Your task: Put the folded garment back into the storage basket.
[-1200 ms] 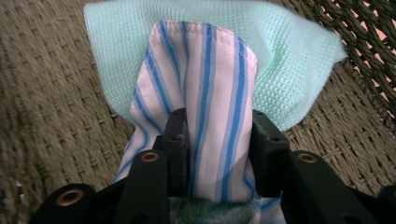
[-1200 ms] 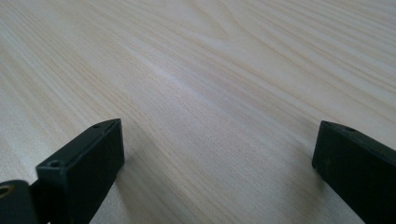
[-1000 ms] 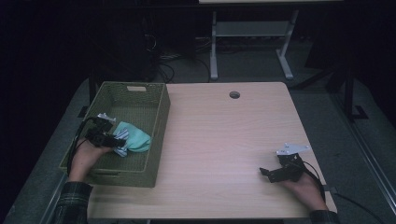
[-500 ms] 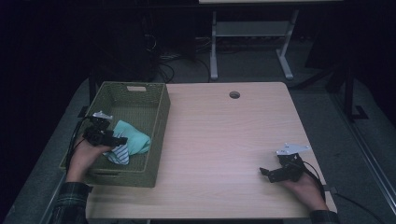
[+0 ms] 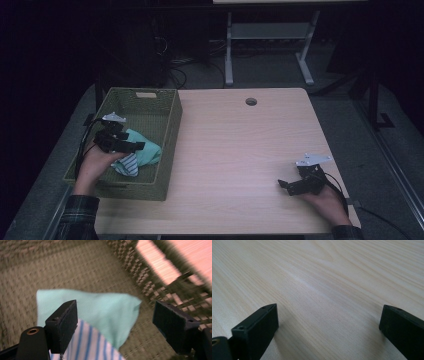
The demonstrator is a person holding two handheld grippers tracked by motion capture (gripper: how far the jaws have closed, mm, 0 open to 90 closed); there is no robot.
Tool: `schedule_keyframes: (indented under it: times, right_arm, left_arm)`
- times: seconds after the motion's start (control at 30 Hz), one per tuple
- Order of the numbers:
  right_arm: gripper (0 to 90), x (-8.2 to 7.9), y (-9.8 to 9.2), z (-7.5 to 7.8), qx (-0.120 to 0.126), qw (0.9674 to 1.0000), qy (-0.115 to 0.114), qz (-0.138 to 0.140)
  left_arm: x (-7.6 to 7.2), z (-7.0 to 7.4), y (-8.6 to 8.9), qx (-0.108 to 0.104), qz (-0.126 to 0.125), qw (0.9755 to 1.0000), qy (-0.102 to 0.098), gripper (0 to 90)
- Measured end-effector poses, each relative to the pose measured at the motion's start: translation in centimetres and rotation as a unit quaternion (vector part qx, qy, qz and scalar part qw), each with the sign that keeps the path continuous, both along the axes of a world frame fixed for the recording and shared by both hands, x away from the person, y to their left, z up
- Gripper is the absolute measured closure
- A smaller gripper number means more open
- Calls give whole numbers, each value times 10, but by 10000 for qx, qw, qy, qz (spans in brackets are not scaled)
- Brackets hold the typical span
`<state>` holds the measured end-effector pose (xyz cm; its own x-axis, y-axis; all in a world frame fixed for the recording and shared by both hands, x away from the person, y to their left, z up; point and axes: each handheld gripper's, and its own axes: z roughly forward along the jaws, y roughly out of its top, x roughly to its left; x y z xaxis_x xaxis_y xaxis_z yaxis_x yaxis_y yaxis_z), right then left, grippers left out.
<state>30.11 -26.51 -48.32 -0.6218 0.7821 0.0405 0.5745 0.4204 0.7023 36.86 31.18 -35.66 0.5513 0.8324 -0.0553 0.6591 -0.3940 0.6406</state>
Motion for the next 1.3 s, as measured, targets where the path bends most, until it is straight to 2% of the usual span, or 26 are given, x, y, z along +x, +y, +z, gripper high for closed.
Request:
schedule_keyframes:
  times: [0.2,0.23,0.37,0.53,0.8,0.97,1.1,1.3]
  right_arm:
    - [20,0,0,0,-12,10000,-5,10]
    - [20,0,0,0,-14,10000,-6,10]
    - [20,0,0,0,-12,10000,-6,10]
    - [20,0,0,0,-2,10000,-5,2]
    - [20,0,0,0,1,10000,-3,0]
    - [20,0,0,0,-1,10000,-4,2]
    - [20,0,0,0,-1,10000,-4,6]
    - [20,0,0,0,-1,10000,-5,6]
  left_arm:
    - [-5,18,-21,-210,-202,9993,-254,195]
    - [-6,21,-25,-176,-271,9991,-286,191]
    - [-9,29,-41,-283,-390,9979,-428,174]
    - [-10,33,-61,-213,-578,9971,-451,140]
    - [-11,33,-97,-260,-893,9944,-492,139]
    - [-12,32,-119,-331,-983,9931,-552,138]
    - [-13,27,-136,-421,-1075,9915,-592,138]
    - [-15,17,-161,-391,-1281,9892,-595,138]
